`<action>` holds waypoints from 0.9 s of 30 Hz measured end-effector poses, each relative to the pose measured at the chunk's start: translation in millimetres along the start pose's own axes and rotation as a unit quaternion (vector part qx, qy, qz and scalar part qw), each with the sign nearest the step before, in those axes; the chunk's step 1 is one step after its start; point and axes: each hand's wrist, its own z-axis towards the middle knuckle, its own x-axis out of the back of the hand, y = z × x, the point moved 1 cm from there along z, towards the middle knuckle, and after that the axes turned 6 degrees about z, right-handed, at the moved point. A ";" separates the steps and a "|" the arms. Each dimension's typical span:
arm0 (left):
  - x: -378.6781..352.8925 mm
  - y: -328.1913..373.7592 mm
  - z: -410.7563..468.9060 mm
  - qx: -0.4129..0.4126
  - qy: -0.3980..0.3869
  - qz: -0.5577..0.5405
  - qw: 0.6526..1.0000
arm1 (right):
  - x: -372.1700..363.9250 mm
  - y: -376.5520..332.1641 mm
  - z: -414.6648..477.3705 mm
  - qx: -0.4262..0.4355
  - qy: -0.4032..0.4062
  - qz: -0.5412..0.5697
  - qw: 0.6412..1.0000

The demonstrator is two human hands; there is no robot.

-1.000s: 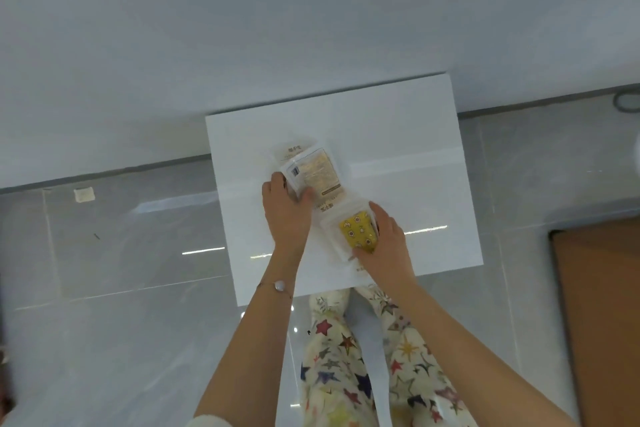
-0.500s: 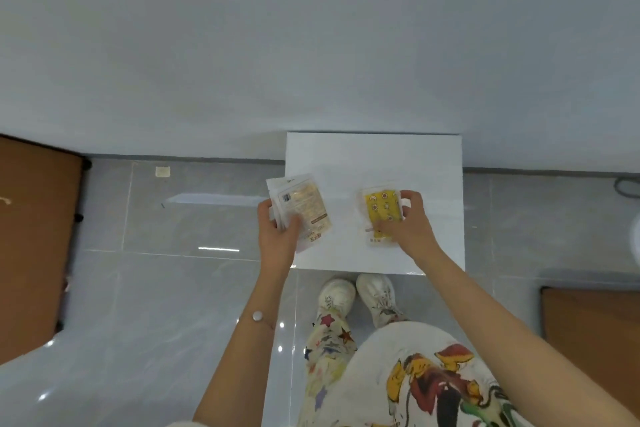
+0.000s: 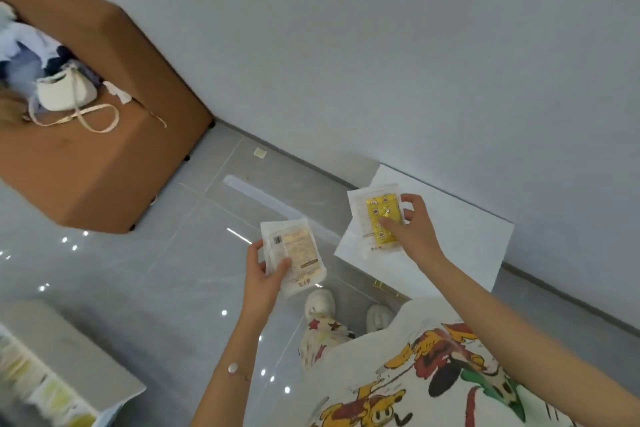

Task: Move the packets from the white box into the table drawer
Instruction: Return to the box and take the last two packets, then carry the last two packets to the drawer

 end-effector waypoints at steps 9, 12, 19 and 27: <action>120.0 -37.6 -41.4 0.028 0.164 -0.152 0.974 | -175.9 -53.3 -35.7 0.062 -0.170 -0.103 0.978; 170.7 -52.0 -46.2 0.031 0.216 -0.184 0.958 | -239.7 -53.0 -55.8 0.080 -0.231 -0.129 0.961; 278.7 -88.7 -52.6 0.058 0.296 -0.229 0.925 | -382.9 -46.1 -108.4 0.094 -0.334 -0.192 0.918; 378.6 -114.0 -46.4 0.069 0.380 -0.317 0.866 | -523.0 -59.5 -134.8 0.116 -0.412 -0.220 0.877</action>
